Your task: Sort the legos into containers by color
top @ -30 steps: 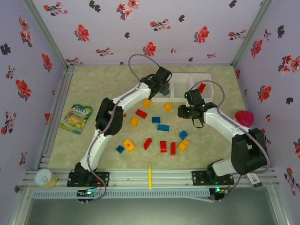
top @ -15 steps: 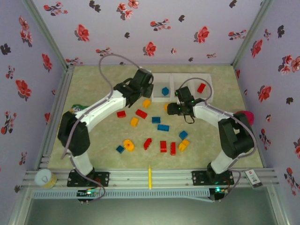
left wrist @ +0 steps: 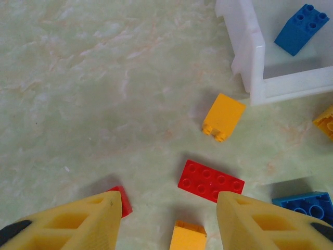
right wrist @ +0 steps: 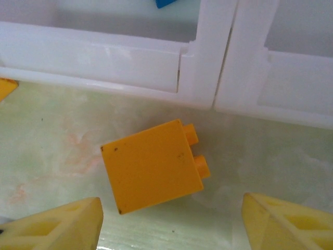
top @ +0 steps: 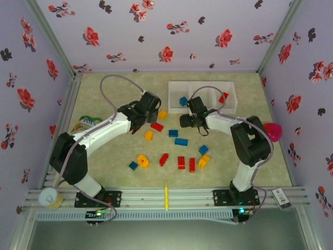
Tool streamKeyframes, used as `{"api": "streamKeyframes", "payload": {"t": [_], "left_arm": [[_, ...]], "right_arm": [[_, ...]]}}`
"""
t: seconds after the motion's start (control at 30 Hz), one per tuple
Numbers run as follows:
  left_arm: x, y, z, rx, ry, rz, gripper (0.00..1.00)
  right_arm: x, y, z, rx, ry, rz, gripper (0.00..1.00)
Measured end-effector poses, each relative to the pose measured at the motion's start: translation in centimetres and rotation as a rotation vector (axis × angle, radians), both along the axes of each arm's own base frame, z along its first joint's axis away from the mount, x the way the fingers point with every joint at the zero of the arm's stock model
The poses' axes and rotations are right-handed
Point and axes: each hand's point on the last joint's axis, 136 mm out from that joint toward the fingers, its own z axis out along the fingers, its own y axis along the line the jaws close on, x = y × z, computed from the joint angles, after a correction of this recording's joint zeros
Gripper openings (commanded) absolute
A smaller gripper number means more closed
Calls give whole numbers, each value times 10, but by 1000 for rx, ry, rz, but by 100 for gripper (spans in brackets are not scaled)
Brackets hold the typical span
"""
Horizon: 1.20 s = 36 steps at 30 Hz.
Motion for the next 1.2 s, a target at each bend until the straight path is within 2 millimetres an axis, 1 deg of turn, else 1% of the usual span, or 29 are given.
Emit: {"api": "streamKeyframes", "payload": {"t": [0.1, 0.3, 0.43, 0.53, 0.73, 0.83, 0.93, 1.07, 1.1, 1.2], "left_arm": [[0, 0, 0, -3, -1, 2, 51], [0, 0, 0, -3, -1, 2, 51], [0, 0, 0, -3, -1, 2, 51], [0, 0, 0, -3, -1, 2, 51], [0, 0, 0, -2, 0, 2, 51], [0, 0, 0, 0, 2, 2, 51], [0, 0, -1, 1, 3, 2, 52], [-2, -1, -1, 2, 6, -3, 53], [-3, -2, -2, 3, 6, -5, 53], [-5, -6, -5, -1, 15, -6, 53]], "right_arm": [[6, 1, 1, -4, -31, 8, 68], [16, 5, 0, -6, -74, 26, 61], [18, 6, -9, -15, -67, 34, 56], [18, 6, -14, -20, -62, 40, 48], [19, 8, -13, -19, -71, 48, 36], [17, 6, -9, -20, -68, 49, 34], [13, 4, 13, -13, -88, 48, 34], [11, -6, 60, -19, -150, 23, 33], [13, -10, 72, -23, -166, 10, 33], [26, -20, 94, -24, -200, -30, 32]]}}
